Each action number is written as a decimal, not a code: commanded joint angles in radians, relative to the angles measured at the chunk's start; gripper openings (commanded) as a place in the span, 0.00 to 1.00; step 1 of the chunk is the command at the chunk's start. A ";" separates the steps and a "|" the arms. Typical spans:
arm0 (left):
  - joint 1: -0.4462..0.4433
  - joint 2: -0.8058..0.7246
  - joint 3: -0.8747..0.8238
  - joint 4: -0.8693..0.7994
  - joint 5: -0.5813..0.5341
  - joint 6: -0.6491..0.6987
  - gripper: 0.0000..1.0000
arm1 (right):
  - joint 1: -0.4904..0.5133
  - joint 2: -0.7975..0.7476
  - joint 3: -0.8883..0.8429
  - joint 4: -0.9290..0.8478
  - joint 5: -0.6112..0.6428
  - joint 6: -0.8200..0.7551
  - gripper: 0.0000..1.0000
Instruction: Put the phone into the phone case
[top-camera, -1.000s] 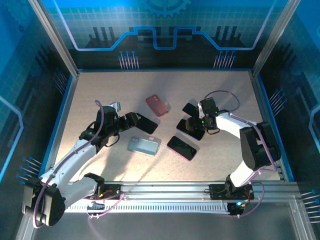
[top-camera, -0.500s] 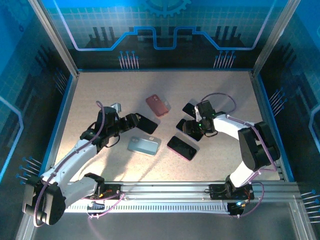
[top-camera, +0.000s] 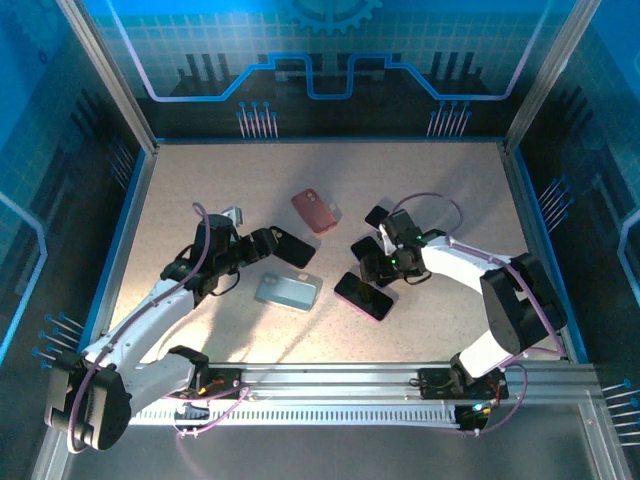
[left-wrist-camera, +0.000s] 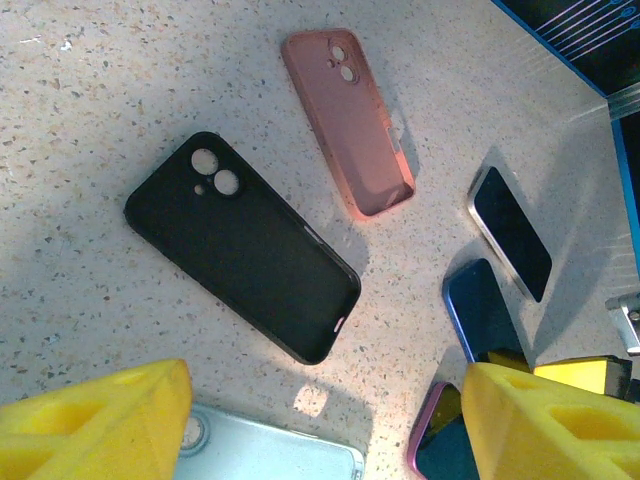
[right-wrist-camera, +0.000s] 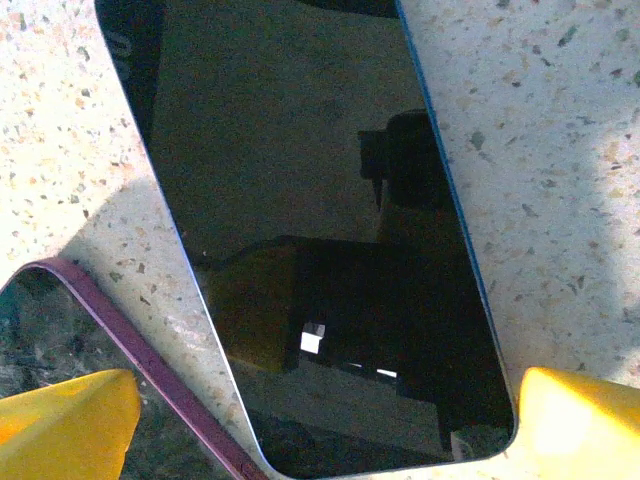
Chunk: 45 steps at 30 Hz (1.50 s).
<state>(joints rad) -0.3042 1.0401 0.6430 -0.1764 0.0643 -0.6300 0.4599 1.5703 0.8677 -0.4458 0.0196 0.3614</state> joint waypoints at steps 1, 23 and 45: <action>-0.007 0.000 -0.009 0.015 0.036 -0.002 0.71 | 0.033 0.033 0.079 -0.057 0.099 -0.064 0.99; -0.008 0.002 -0.034 -0.002 0.025 -0.004 0.71 | 0.063 0.205 0.207 -0.085 0.138 -0.206 1.00; -0.029 0.053 0.010 -0.051 0.029 0.035 0.67 | 0.100 0.311 0.276 -0.140 0.210 -0.155 0.67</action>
<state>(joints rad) -0.3210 1.0828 0.6189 -0.2062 0.0769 -0.6193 0.5453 1.8393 1.1458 -0.5877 0.1867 0.1940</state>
